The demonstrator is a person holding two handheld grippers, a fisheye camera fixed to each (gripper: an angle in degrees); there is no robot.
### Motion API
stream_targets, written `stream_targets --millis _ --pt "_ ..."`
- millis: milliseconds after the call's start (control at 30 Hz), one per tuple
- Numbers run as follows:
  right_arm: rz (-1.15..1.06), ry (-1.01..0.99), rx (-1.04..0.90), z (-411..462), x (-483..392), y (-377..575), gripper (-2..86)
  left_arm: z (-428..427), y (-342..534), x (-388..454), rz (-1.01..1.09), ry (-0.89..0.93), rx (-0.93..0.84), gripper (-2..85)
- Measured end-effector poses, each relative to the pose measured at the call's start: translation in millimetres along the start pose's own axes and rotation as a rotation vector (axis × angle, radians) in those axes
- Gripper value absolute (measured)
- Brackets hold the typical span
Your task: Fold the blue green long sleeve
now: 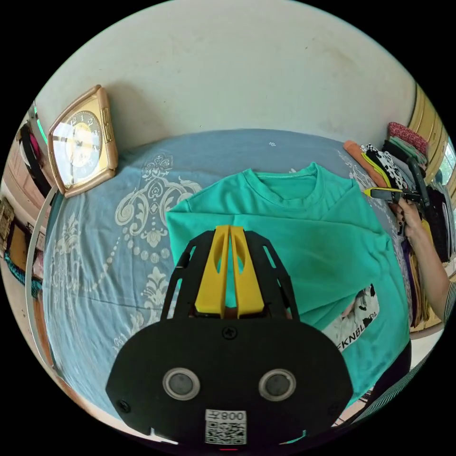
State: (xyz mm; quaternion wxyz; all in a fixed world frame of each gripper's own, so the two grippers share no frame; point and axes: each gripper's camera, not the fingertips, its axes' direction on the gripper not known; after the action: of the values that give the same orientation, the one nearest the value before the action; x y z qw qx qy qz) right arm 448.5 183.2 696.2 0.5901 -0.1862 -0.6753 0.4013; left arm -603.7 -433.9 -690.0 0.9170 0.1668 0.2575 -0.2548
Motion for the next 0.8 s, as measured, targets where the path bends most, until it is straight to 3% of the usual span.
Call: stream_targets --millis 133,267,500,800 --pt "-0.069 -0.025 0.037 -33 -14 79 0.0 -49 74 -27 -0.091 0.023 0.009 0.2" --pt "-0.064 0.03 -0.091 2 -15 134 0.0 -42 133 -49 -0.171 0.053 -0.148 0.2" --pt "-0.001 -0.022 -0.047 -49 14 173 0.1 -138 196 -88 -0.287 0.157 -0.075 0.3" --pt "0.183 -0.171 -0.157 -97 49 382 0.5 -229 404 -116 -0.494 0.278 -0.274 1.9"
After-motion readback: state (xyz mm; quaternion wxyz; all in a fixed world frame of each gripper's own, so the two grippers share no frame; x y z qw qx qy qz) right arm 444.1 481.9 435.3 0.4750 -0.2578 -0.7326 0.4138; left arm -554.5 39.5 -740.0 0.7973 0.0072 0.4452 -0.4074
